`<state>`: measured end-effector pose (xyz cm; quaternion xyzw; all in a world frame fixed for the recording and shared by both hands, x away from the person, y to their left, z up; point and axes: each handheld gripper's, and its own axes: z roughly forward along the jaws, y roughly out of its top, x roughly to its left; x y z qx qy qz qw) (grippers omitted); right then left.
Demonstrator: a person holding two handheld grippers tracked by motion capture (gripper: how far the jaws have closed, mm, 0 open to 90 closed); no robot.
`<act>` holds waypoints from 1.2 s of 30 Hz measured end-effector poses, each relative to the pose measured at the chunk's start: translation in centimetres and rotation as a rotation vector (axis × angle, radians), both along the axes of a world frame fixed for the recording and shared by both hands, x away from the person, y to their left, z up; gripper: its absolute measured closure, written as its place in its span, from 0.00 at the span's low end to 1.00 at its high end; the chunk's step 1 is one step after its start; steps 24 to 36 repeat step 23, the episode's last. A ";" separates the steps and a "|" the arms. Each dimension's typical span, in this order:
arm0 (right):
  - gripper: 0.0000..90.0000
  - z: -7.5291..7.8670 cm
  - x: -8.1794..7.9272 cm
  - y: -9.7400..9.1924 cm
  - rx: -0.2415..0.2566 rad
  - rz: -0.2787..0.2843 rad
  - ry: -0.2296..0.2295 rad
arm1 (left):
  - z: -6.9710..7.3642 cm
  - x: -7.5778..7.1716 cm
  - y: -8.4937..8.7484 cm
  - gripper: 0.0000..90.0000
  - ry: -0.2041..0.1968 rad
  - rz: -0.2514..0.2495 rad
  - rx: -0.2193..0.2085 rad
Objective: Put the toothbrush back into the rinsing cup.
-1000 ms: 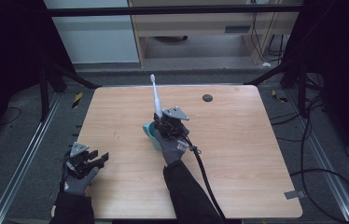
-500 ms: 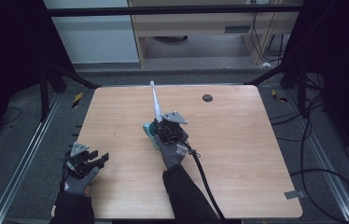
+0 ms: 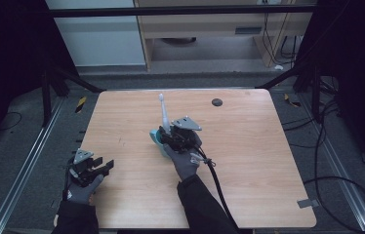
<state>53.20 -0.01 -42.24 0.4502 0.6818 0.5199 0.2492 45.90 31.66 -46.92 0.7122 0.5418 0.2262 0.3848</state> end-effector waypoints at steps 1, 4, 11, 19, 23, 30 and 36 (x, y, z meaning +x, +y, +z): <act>0.38 0.3 -0.4 -0.5 -0.002 0.018 -0.006 | 0.0 0.0 0.0 0.53 0.000 0.000 0.001; 0.31 0.8 -1.7 -2.1 0.021 0.056 -0.005 | 0.0 0.0 0.0 0.53 0.003 -0.003 0.002; 0.24 0.8 -3.8 -6.6 -0.023 0.084 0.063 | -0.1 -0.1 -0.1 0.52 0.003 -0.007 0.004; 0.23 -2.0 -5.2 -12.6 -0.081 0.036 0.152 | -0.3 0.0 -0.2 0.52 0.015 -0.019 0.010; 0.22 -3.5 -5.9 -15.5 -0.125 0.001 0.194 | -0.4 0.0 -0.2 0.52 0.012 -0.017 0.012; 0.22 -3.5 -5.9 -15.5 -0.125 0.001 0.194 | -0.4 0.0 -0.2 0.52 0.012 -0.017 0.012; 0.22 -3.5 -5.9 -15.5 -0.125 0.001 0.194 | -0.4 0.0 -0.2 0.52 0.012 -0.017 0.012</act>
